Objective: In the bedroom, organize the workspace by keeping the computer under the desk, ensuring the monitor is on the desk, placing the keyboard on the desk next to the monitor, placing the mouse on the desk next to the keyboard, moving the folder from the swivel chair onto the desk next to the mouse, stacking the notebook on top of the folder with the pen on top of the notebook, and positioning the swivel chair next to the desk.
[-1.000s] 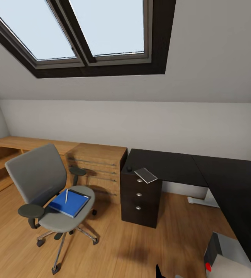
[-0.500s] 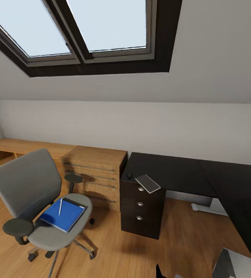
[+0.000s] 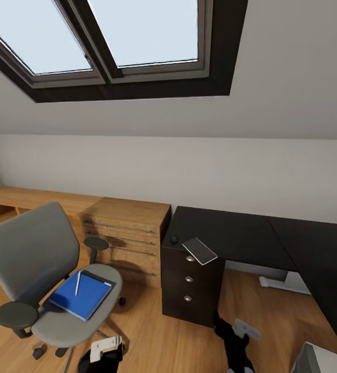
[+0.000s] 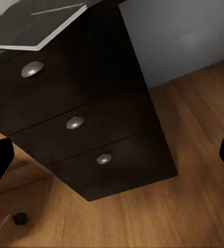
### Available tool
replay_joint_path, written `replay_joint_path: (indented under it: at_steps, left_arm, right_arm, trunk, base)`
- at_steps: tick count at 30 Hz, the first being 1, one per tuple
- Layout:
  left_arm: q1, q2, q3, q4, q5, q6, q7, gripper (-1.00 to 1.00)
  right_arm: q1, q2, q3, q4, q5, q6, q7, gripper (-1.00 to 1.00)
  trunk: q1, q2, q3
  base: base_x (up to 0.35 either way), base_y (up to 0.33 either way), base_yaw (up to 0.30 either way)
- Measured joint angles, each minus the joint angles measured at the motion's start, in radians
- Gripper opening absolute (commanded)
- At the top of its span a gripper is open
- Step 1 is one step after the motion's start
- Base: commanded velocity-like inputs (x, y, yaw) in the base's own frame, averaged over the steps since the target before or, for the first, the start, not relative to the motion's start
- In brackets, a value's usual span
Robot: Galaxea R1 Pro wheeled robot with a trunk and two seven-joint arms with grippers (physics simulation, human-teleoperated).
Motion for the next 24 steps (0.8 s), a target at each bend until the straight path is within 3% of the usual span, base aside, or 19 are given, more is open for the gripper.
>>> replay_joint_path:
  at_steps: [1, 2, 5, 6, 9, 10, 12, 14, 16, 19, 24]
  left_arm:
    - [0.0, -0.002, 0.0, -0.035, 0.0, 0.038, 0.0, 1.0]
    - [0.0, -0.005, -0.001, -0.109, -0.002, 0.121, 0.0, 1.0]
    - [0.0, -0.008, -0.001, -0.232, -0.002, 0.253, 0.001, 1.0]
    - [0.0, -0.011, -0.002, -0.301, -0.002, 0.322, 0.002, 1.0]
    - [0.0, -0.024, -0.002, -0.39, -0.001, 0.394, 0.005, 1.0]
    - [-0.001, -0.038, -0.003, -0.426, -0.002, 0.423, 0.014, 1.0]
    - [-0.007, -0.055, -0.003, -0.45, -0.003, 0.445, 0.035, 1.0]
    - [-0.056, -0.093, -0.003, -0.438, -0.002, 0.504, 0.126, 1.0]
    - [-0.083, -0.108, -0.003, -0.397, 0.001, 0.53, 0.17, 1.0]
    - [-0.105, -0.12, -0.004, -0.356, 0.003, 0.549, 0.204, 1.0]
    - [-0.111, -0.122, -0.004, -0.345, 0.004, 0.553, 0.212, 1.0]
  right_arm:
    - [-0.019, -0.001, 0.0, -0.001, 0.003, 0.024, -0.018, 1.0]
    - [-0.057, -0.003, 0.001, -0.003, 0.016, 0.078, -0.053, 1.0]
    - [-0.122, -0.015, 0.0, -0.005, 0.038, 0.175, -0.109, 1.0]
    - [-0.161, -0.023, 0.0, -0.006, 0.056, 0.245, -0.145, 1.0]
    - [-0.223, -0.032, 0.0, -0.008, 0.081, 0.359, -0.201, 1.0]
    - [-0.257, -0.035, 0.001, -0.009, 0.098, 0.44, -0.235, 1.0]
    - [-0.29, -0.037, 0.0, -0.011, 0.111, 0.525, -0.265, 1.0]
    - [-0.345, -0.04, 0.001, -0.022, 0.126, 0.74, -0.305, 1.0]
    - [-0.36, -0.041, -0.001, -0.037, 0.13, 0.827, -0.318, 1.0]
    - [-0.371, -0.04, -0.003, -0.06, 0.13, 0.889, -0.328, 1.0]
    - [-0.374, -0.035, 0.001, -0.068, 0.129, 0.905, -0.33, 1.0]
  trunk:
    - [0.0, 0.0, 0.0]
    - [0.0, 0.0, 0.0]
    - [0.0, 0.0, 0.0]
    - [0.0, 0.0, 0.0]
    - [0.0, 0.0, 0.0]
    - [0.0, 0.0, 0.0]
    - [0.0, 0.0, 0.0]
    - [0.0, 0.0, 0.0]
    - [0.0, 0.0, 0.0]
    - [0.0, 0.0, 0.0]
    - [0.0, 0.0, 0.0]
  base:
    - [0.004, 0.0, 0.0]
    - [0.003, 0.0, 0.0]
    - [0.002, 0.0, 0.0]
    - [0.001, 0.0, 0.0]
    - [0.0, 0.0, 0.0]
    - [0.0, 0.0, 0.0]
    - [0.0, 0.0, 0.0]
    - [0.0, 0.0, 0.0]
    - [0.0, 0.0, 0.0]
    - [0.0, 0.0, 0.0]
    - [0.0, 0.0, 0.0]
